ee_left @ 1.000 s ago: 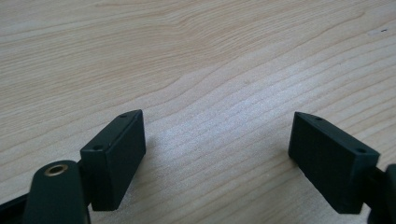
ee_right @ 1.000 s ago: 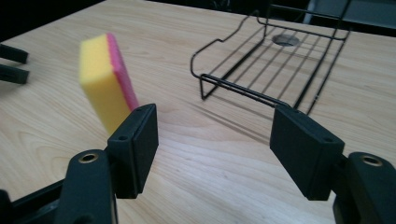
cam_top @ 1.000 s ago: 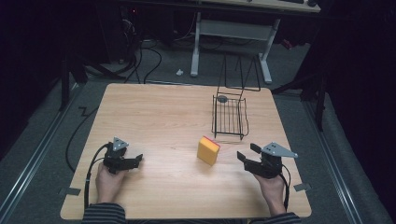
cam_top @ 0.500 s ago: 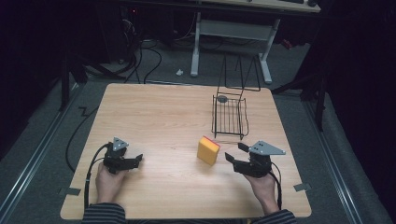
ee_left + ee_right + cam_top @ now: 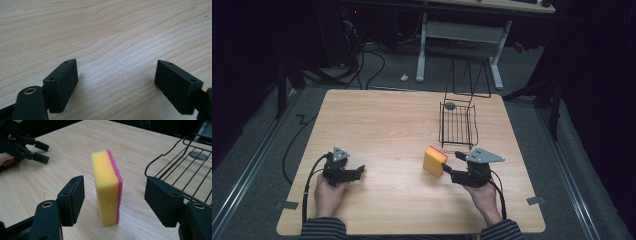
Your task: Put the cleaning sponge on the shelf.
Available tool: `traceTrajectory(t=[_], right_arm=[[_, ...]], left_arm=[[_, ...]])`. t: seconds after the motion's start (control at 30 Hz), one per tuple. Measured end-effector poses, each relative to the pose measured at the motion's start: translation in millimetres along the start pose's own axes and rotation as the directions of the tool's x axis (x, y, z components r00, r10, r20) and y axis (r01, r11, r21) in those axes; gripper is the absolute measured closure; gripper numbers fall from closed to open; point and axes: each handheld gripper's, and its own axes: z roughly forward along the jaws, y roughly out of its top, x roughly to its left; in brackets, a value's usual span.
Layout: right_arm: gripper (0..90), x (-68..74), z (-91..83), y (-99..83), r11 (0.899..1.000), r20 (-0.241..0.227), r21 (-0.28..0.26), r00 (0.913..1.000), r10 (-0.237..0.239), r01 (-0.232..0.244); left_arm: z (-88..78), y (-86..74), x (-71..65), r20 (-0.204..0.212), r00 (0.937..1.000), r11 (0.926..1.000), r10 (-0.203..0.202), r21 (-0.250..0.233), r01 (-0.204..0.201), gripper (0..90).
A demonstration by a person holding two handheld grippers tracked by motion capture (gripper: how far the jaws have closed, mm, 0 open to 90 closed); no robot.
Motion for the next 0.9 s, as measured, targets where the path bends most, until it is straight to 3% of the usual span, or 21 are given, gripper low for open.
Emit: traceTrajectory(t=[0.5,0.9], right_arm=[[32.8,4.7,31.2,3.3,0.999,-0.038,0.045,0.9993,0.000,0.002],[32.8,4.8,47.5,-0.2,0.997,-0.034,0.076,0.9994,-0.008,0.011]], left_arm=[[0.0,0.0,0.0,0.000,1.0000,1.0000,0.000,0.000,0.000,19.4],[0.0,0.0,0.0,0.000,1.0000,1.0000,0.000,0.000,0.000,19.4]])
